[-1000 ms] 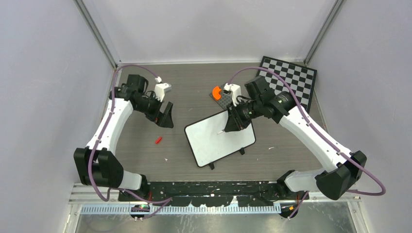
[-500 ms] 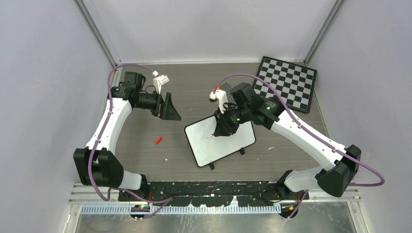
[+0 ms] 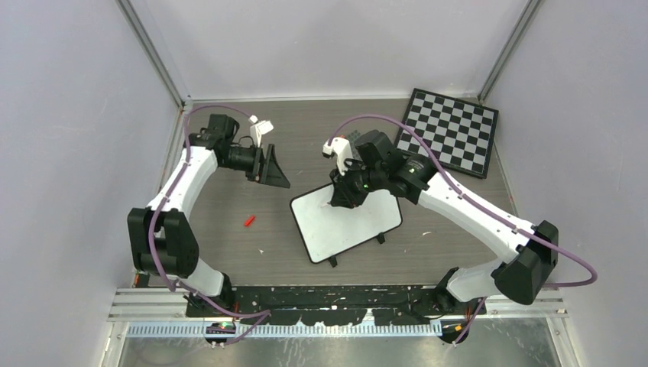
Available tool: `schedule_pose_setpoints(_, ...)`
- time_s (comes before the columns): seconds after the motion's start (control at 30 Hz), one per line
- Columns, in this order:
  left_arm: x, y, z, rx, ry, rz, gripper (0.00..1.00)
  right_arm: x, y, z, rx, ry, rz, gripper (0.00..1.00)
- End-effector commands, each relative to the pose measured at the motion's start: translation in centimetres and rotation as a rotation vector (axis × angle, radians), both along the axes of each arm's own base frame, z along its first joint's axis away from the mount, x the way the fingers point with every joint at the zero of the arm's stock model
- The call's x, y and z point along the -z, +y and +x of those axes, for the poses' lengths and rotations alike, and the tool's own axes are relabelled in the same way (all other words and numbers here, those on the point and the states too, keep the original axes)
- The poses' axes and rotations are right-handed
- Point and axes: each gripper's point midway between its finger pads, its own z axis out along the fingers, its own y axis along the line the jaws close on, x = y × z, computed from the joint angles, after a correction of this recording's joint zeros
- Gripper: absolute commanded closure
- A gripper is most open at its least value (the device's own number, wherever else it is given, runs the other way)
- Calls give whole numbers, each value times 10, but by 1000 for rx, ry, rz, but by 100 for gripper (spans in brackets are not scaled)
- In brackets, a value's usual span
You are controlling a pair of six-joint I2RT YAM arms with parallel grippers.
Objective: Write a sentence on the whiteboard
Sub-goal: Move the whiteboard to the center of the board.
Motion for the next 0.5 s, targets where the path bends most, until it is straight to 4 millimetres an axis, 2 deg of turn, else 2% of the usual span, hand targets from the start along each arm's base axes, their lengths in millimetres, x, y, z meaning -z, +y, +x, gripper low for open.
schedule_pose_setpoints(0.0, 1, -18, -2, 62, 1, -33, 28, -31, 24, 6, -18, -44, 86, 100)
schedule_pose_setpoints(0.1, 1, -28, -4, 97, -3, -36, 33, -37, 9, 7, -9, -94, 30, 100)
schedule_pose_setpoints(0.23, -11, -28, 10, 42, -81, -62, 30, -44, -20, 5, 15, -169, -48, 100)
schedule_pose_setpoints(0.33, -40, -14, 30, -47, -229, -82, 28, -50, -45, 11, 67, -185, -90, 100)
schedule_pose_setpoints(0.4, -63, -2, 36, -58, -421, -13, 25, -52, -59, 22, 146, -105, -42, 100)
schedule_pose_setpoints(0.47, -91, 5, 22, 2, -597, 63, 22, -62, -75, 28, 198, -129, 4, 100)
